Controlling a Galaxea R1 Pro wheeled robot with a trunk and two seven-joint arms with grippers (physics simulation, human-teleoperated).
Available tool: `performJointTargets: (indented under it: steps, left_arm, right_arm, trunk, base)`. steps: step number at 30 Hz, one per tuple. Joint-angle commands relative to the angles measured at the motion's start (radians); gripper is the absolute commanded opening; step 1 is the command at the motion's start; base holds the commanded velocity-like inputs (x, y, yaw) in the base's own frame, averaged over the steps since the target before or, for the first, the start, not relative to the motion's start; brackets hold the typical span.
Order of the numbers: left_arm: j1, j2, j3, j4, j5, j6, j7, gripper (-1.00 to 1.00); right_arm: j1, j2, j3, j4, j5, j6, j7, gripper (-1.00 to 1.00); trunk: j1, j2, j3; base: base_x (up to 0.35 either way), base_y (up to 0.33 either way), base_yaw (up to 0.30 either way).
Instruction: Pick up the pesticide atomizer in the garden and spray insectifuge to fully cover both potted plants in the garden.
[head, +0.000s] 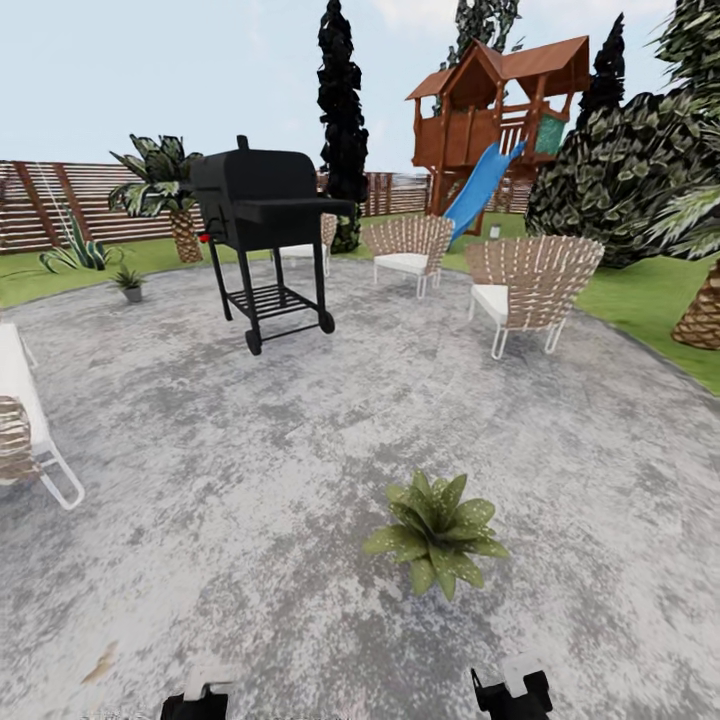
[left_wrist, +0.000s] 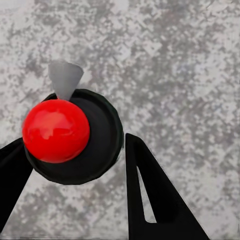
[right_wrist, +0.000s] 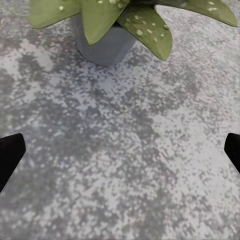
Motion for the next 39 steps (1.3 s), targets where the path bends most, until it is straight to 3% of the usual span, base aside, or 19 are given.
performJointTargets:
  steps: [1,9,17,30,39]
  left_arm:
    - [-0.001,0.0,-0.009,0.0,0.008,-0.002,0.003,-1.0]
    - [-0.001,0.0,-0.009,0.001,0.011,-0.003,0.003,-1.0]
    - [-0.001,0.0,-0.01,0.001,0.011,-0.003,0.003,-1.0]
    - [-0.001,0.0,-0.01,0.001,0.009,-0.003,0.003,-1.0]
    - [-0.001,0.0,-0.01,0.001,0.009,-0.001,0.002,-1.0]
  right_arm:
    - [0.0,0.0,-0.004,0.001,0.011,-0.003,-0.006,1.0]
    - [-0.001,0.0,-0.004,0.001,0.011,-0.003,-0.006,1.0]
    - [-0.001,0.002,-0.004,0.001,0.011,-0.003,-0.006,1.0]
    - [-0.001,0.001,-0.004,0.001,0.012,-0.003,-0.006,1.0]
    - [0.0,0.001,-0.004,0.002,0.013,-0.003,-0.006,1.0]
  trunk:
    - [0.0,0.0,-0.002]
    - [0.0,0.0,-0.007]
    - [0.0,0.0,-0.007]
    - [0.0,0.0,-0.017]
    - [0.0,0.0,-0.023]
  base:
    - [0.0,0.0,0.239]
    - [0.0,0.0,0.168]
    - [0.056,0.303,0.039]
    - [0.077,0.308,0.227]
    - [0.246,0.203,0.237]
